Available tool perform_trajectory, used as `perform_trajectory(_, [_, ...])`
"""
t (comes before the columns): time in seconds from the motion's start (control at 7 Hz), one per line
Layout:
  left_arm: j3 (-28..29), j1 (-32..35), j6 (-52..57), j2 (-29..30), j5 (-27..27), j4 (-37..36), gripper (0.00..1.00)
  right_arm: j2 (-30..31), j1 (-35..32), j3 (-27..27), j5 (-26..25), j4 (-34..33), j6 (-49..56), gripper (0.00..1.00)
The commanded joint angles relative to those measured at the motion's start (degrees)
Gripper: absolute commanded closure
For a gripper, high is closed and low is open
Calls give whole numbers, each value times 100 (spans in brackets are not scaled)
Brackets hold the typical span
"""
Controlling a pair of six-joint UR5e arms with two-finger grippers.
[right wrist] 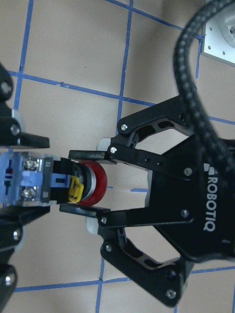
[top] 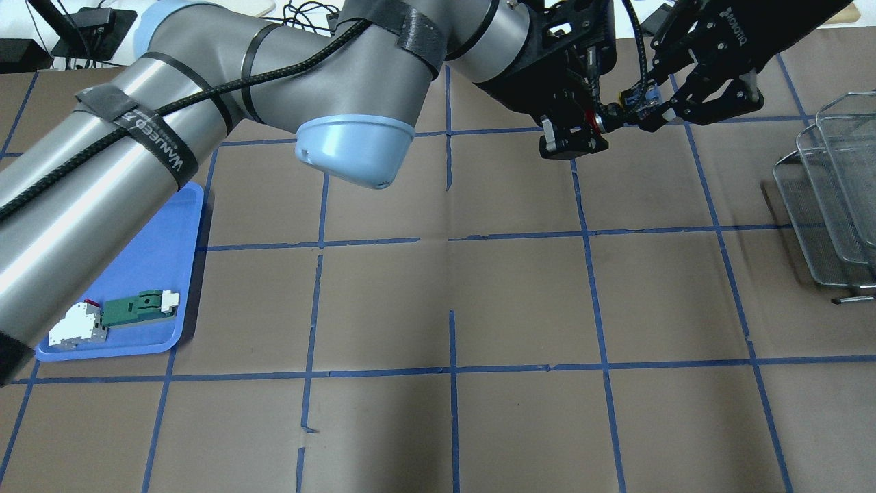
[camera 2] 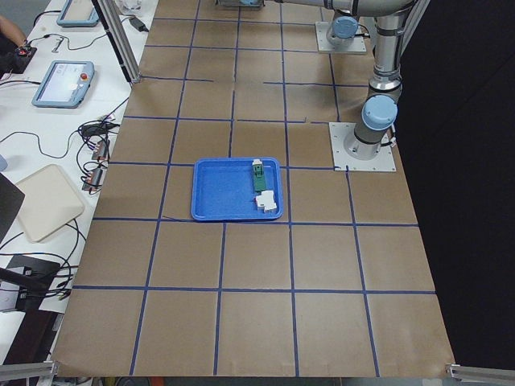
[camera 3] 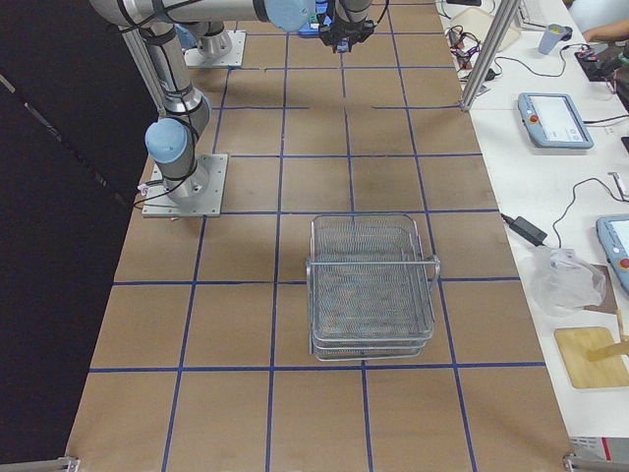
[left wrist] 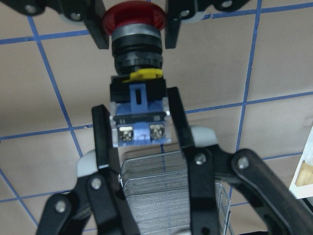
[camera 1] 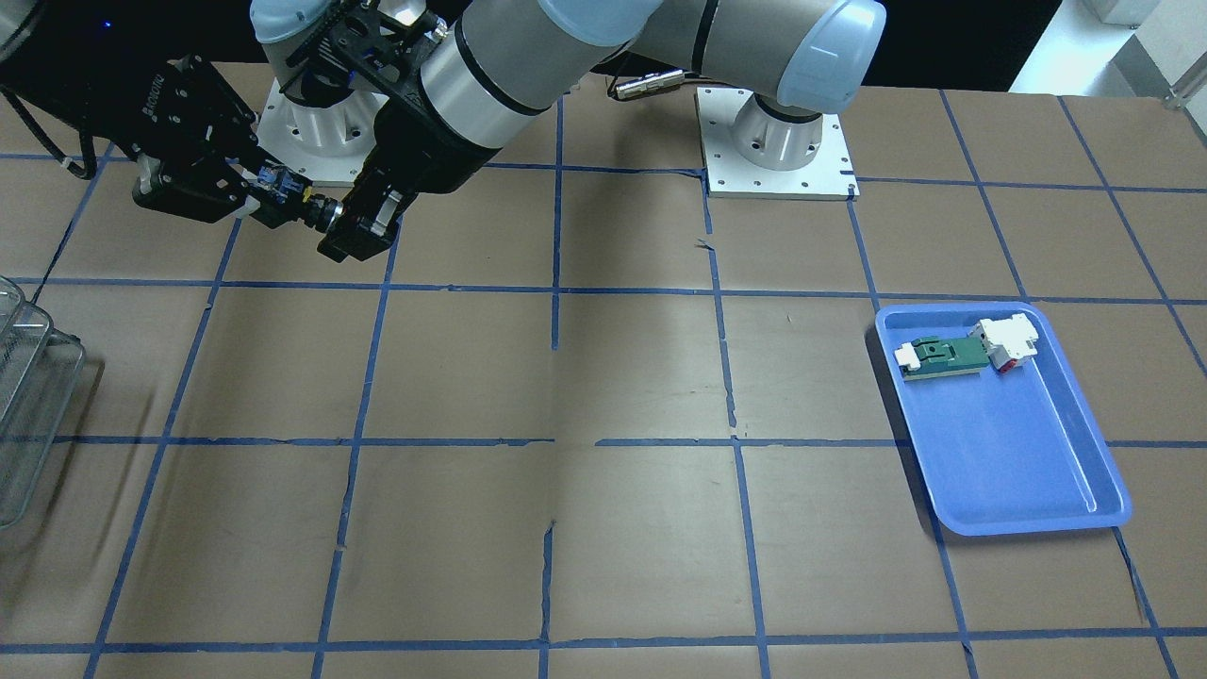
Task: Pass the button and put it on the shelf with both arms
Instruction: 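Close the right gripper on the button's red cap, then open and withdraw the left gripper while the right gripper carries the button away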
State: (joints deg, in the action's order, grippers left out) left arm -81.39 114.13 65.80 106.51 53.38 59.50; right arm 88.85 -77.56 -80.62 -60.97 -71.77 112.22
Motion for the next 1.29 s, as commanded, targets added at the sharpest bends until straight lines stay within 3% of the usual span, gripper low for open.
perform_trajectory(0.0, [1, 13, -59, -87, 67, 9, 0, 1, 4, 2, -3, -4, -33, 100])
perform_trajectory(0.43, [18, -5, -59, -157, 85, 96, 0, 54, 56, 2, -64, -65, -42, 100])
perform_trajectory(0.57, [-43, -75, -67, -227, 189, 106, 0, 19, 361, -6, -230, -326, -60, 100])
perform_trajectory(0.71, [-43, -75, -355, -315, 782, 158, 0, -173, 895, 2, -719, -468, 1, 100])
perform_trajectory(0.86, [-52, -84, -575, -385, 1136, 298, 0, -523, 1423, 2, -1402, -1044, 97, 100])
perform_trajectory(1.14, [-61, -241, -1345, -456, 2118, 501, 0, -1051, 2442, 11, -1758, -1574, 308, 100])
